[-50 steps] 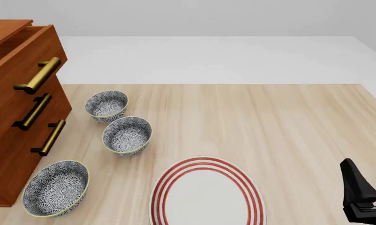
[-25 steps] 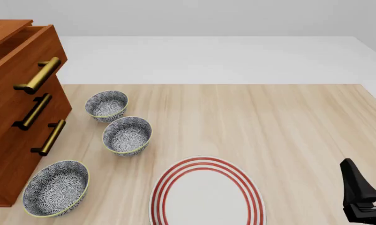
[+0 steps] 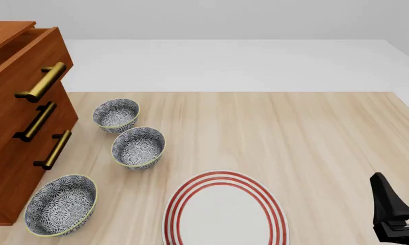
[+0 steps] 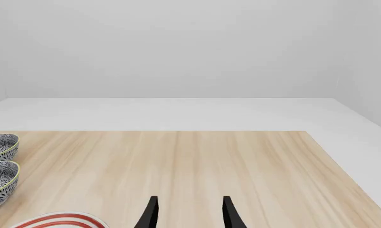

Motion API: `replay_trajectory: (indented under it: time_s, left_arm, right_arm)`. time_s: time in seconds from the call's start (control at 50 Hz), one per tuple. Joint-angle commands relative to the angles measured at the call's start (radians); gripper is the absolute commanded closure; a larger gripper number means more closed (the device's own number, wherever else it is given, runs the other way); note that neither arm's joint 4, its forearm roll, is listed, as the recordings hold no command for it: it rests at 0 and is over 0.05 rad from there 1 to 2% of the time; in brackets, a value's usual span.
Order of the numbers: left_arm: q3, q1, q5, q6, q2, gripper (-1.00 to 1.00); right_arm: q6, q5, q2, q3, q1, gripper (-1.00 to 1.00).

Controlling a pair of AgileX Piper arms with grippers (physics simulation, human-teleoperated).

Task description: Open the top drawer of the cabinet.

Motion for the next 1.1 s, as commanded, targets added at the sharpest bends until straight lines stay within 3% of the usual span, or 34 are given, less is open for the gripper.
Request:
replay_trajectory:
  time_s: [0.02, 1.1]
  left_arm:
    - [0.023, 0.006, -0.024, 0.011, 0.021, -1.00]
    - [0.109, 0.006, -0.109, 0.047, 0.091, -1.00]
  right_arm:
    - [0.000, 0.000, 0.000, 0.000, 0.000, -1.00]
    - [0.000, 0.000, 0.000, 0.000, 0.000, -1.00]
